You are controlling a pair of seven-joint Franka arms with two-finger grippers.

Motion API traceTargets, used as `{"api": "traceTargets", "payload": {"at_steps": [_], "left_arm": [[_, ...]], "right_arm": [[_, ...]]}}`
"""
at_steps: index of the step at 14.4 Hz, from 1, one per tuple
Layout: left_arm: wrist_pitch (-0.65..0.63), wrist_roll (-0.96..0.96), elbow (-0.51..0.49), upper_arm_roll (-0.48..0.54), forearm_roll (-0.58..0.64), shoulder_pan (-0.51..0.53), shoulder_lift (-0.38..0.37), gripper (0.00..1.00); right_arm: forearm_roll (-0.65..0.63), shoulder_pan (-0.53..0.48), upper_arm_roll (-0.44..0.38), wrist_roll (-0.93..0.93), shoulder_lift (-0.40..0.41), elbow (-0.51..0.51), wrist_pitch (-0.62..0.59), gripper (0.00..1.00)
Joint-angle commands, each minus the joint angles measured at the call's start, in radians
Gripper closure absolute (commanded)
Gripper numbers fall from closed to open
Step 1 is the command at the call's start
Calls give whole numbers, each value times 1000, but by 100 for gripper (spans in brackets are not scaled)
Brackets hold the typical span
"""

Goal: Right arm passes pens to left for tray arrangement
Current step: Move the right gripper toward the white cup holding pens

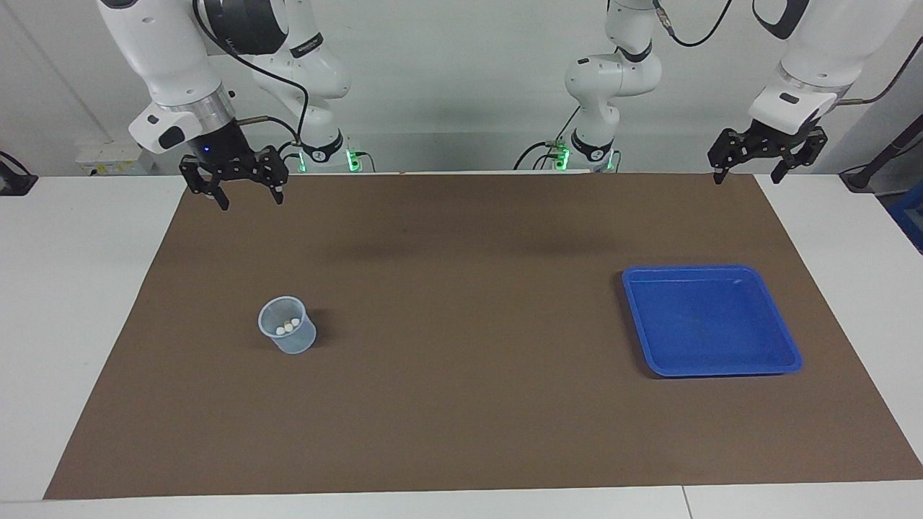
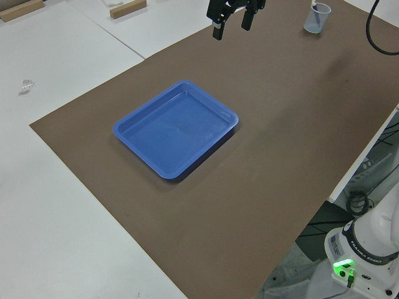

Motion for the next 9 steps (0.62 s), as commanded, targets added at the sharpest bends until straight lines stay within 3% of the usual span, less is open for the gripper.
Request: {"api": "traceTargets", "payload": {"at_steps": [1, 9], "left_arm": [[0, 8, -23, 9, -1, -7, -24, 0], [1, 14, -13, 8, -1, -7, -24, 0]], "right_arm": [[17, 25, 3, 21, -1, -28, 54, 0], [18, 83, 7, 9, 32, -51, 125, 0]]}}
